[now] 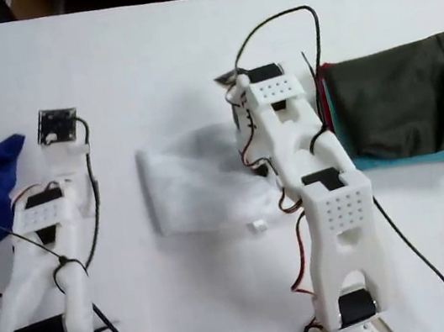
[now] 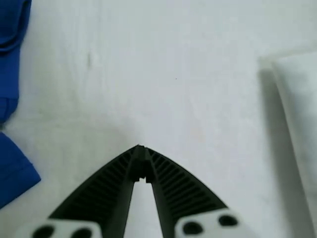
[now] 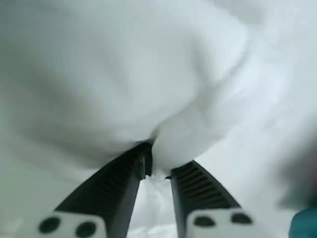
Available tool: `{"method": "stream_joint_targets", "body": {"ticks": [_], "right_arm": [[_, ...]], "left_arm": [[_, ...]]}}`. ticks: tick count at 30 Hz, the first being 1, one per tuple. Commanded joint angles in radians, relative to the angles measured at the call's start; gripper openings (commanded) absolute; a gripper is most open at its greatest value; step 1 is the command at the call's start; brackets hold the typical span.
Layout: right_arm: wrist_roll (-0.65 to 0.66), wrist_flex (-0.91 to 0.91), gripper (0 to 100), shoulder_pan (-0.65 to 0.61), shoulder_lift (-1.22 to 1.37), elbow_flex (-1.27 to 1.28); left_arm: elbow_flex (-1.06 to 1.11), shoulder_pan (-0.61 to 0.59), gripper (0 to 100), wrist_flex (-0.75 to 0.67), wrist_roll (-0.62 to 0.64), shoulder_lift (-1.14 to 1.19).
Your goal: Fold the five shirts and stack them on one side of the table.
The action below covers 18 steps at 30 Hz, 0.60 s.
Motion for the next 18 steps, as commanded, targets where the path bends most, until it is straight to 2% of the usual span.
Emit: {"method": "stream_joint_targets", "body": {"ticks": [1, 4, 12, 18], "right_arm": [[-0.017, 0.051, 23.1, 0.019, -0.091, -0.049], [-0.012, 0.064, 32.3, 0.03, -0.105, -0.083], [-0.018, 0.099, 32.6, 0.013, -0.2, -0.155], [-0.06, 0.099, 32.7, -0.084, -0.188, -0.094]], "left_arm": [[-0.004, -0.002, 3, -0.02, 0.002, -0.049], [-0.004, -0.002, 3, -0.021, 0.002, -0.049], [-0.002, -0.002, 3, -0.032, 0.002, -0.048], [-0.002, -0.002, 3, -0.032, 0.002, -0.048]]}}
